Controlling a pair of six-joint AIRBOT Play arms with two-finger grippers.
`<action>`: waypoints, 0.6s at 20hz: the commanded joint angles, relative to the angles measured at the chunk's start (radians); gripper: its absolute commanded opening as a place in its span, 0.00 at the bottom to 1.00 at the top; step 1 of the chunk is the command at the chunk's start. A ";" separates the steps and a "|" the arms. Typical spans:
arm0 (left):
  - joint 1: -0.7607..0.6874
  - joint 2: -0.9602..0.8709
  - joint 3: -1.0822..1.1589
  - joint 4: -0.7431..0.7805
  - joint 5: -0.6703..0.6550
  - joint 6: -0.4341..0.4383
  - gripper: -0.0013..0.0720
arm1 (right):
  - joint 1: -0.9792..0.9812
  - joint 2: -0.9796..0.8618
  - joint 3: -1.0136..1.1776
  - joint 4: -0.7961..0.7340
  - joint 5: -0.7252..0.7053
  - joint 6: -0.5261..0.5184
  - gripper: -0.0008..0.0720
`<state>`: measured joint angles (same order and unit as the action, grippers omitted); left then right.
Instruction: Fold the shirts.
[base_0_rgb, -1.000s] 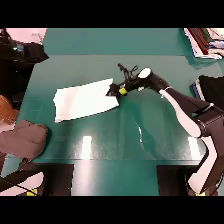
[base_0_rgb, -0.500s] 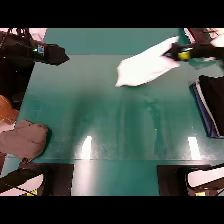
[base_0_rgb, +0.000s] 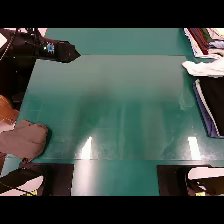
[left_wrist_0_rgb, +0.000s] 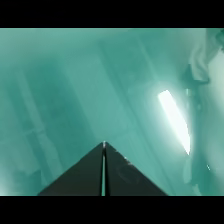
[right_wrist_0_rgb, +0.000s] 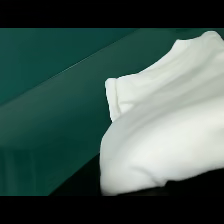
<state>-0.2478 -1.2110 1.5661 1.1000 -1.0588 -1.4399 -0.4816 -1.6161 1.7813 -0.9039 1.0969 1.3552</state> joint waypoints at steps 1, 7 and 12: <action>-0.008 0.000 0.000 -0.008 0.015 0.000 0.05 | -0.060 0.003 0.021 0.045 0.006 0.000 0.03; -0.008 0.000 0.000 -0.008 0.008 0.000 0.05 | -0.056 0.004 0.278 0.061 0.112 0.001 0.03; -0.008 0.000 0.000 -0.007 -0.001 0.001 0.05 | -0.138 0.138 0.145 0.010 0.127 0.009 0.03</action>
<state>-0.2554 -1.2110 1.5661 1.0927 -1.0554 -1.4406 -0.5789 -1.5429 1.9812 -0.8497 1.2030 1.3598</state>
